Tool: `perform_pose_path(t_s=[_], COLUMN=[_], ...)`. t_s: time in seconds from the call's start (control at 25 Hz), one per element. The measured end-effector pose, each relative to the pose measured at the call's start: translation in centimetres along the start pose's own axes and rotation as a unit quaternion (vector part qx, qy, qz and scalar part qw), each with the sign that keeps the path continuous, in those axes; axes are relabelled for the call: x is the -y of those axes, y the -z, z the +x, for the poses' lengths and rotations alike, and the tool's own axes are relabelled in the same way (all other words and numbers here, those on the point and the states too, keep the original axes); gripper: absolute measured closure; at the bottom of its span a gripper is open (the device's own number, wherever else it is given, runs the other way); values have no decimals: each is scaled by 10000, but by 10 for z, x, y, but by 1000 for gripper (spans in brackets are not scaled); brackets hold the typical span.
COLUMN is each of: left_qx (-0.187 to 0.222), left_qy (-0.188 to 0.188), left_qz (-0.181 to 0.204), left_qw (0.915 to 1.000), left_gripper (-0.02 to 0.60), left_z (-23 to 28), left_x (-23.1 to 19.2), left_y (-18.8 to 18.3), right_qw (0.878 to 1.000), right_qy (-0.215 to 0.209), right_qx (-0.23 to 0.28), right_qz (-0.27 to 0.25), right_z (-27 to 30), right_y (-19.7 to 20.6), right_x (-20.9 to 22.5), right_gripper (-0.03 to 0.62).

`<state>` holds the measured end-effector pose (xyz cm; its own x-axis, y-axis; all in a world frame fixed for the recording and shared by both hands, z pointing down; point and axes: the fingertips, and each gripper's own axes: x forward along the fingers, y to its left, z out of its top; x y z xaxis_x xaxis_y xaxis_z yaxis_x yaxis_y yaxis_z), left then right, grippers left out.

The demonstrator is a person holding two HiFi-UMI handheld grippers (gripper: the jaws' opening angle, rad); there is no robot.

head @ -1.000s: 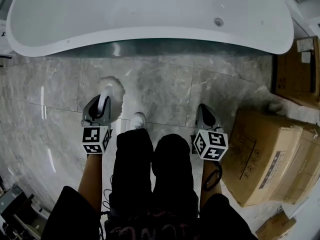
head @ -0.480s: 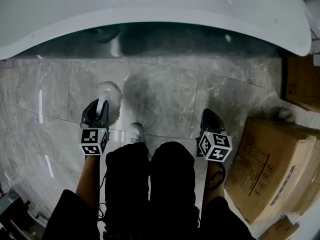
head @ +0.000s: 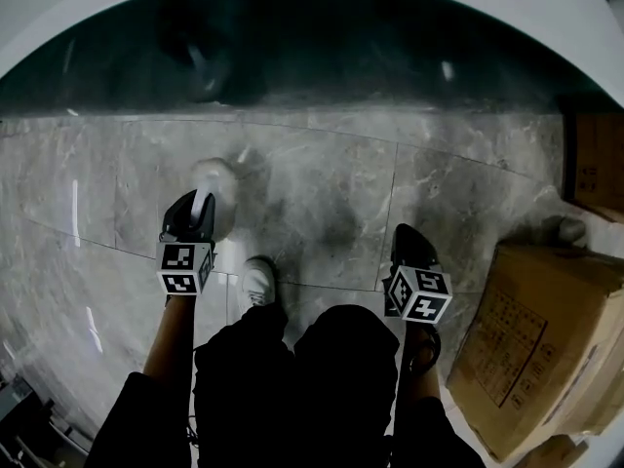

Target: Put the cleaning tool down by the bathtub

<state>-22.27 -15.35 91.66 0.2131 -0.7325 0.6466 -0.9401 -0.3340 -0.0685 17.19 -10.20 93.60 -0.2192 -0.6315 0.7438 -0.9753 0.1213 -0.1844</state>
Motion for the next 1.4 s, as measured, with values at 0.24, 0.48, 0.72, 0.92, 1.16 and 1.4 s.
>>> perform_pose_path(t_s=[0.24,0.48,0.72,0.92,1.16,1.4], left_qx=[-195,-202,-303,-259,-207,-304], left_qy=[62,-36,57,118,117,148], left_qz=[-38,-13,27,48,80,245], left_qw=[9998,9998,9995,9996,9997,9991], left_gripper=[489,489,489,489,488,486], left_z=[25,42,55,61,62,63], left_x=[5,2,5,8,7,9], left_y=[31,55,68,71,70,74], right_qw=[9999,9998,9997,9996,9995,9996], right_qy=[-23,-73,-20,86,116,64], right_qx=[-107,-192,-238,-255,-251,-252], right_qz=[37,-20,67,113,163,81], right_z=[23,40,48,49,50,50], right_y=[28,44,54,59,62,59], right_x=[8,9,11,16,17,14], right_gripper=[580,580,580,580,580,580])
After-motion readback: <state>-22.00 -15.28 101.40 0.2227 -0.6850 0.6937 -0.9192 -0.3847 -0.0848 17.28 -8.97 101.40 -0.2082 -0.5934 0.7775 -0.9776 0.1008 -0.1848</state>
